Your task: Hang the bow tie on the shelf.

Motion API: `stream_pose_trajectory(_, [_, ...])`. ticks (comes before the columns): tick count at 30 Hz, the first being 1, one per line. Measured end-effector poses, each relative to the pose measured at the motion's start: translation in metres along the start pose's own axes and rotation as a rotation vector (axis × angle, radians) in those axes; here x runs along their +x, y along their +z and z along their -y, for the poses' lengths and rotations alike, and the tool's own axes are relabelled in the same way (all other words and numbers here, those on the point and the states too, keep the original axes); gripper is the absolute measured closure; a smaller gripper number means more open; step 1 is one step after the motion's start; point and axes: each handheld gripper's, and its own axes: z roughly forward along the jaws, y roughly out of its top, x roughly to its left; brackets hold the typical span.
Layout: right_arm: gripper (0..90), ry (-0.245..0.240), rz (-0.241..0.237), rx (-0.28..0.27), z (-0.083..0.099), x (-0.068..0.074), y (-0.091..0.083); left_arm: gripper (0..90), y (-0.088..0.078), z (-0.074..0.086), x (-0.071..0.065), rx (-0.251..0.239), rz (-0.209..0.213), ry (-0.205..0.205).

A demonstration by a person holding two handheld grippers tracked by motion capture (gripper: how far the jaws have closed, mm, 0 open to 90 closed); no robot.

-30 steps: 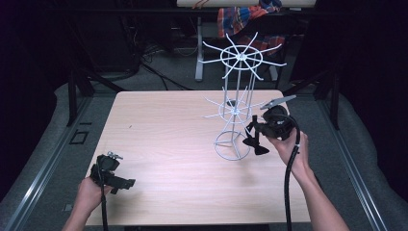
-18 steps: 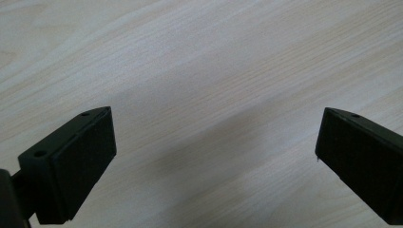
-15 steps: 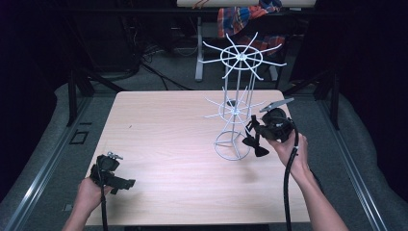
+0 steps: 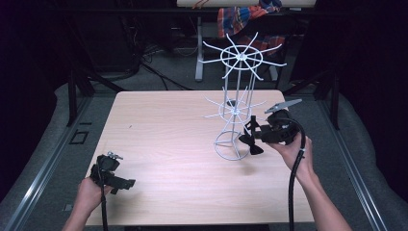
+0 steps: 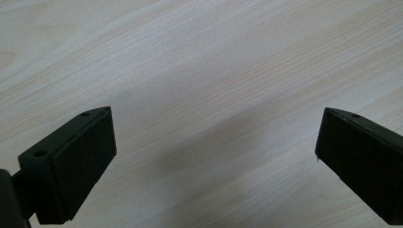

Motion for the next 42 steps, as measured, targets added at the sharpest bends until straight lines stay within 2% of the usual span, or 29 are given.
stream_pose_trajectory(4, [53.9, -0.004, -0.019, -0.002, 0.003, 0.0, -0.005, 0.0, 0.0, -0.001, 0.0, 0.0, -0.001, 0.006])
stream_pose_trajectory(5, [50.4, -0.006, -0.036, 0.008, 0.005, 0.001, -0.009, 0.0, 0.0, -0.001, -0.001, -0.002, -0.002, 0.003])
stream_pose_trajectory(8, [47.6, -0.01, -0.042, 0.009, 0.007, 0.001, -0.014, 0.0, 0.001, -0.001, 0.0, 0.0, 0.0, 0.002])
stream_pose_trajectory(9, [42.1, -0.012, -0.052, 0.03, 0.009, 0.001, -0.017, 0.0, 0.001, -0.001, 0.0, 0.002, 0.0, 0.002])
stream_pose_trajectory(10, [40.8, -0.009, -0.056, 0.023, 0.01, 0.001, -0.018, 0.0, 0.001, -0.001, -0.001, 0.001, -0.001, 0.002])
stream_pose_trajectory(20, [24.3, -0.04, -0.064, 0.037, 0.023, 0.005, -0.03, 0.0, 0.001, -0.001, 0.0, 0.0, 0.002, 0.002])
stream_pose_trajectory(22, [20.7, -0.039, -0.07, 0.055, 0.026, 0.005, -0.032, 0.0, 0.001, -0.002, -0.001, 0.0, 0.003, 0.002])
stream_pose_trajectory(29, [15.6, -0.039, -0.062, 0.068, 0.042, 0.001, -0.037, 0.0, 0.001, -0.002, -0.001, -0.001, 0.003, 0.004])
stream_pose_trajectory(37, [14.3, -0.025, -0.061, 0.079, 0.062, -0.004, -0.04, 0.0, 0.002, -0.002, -0.001, 0.002, 0.001, 0.003])
stream_pose_trajectory(42, [12.2, -0.013, -0.053, 0.106, 0.085, -0.006, -0.04, 0.0, 0.002, -0.002, 0.0, 0.004, -0.002, 0.0])
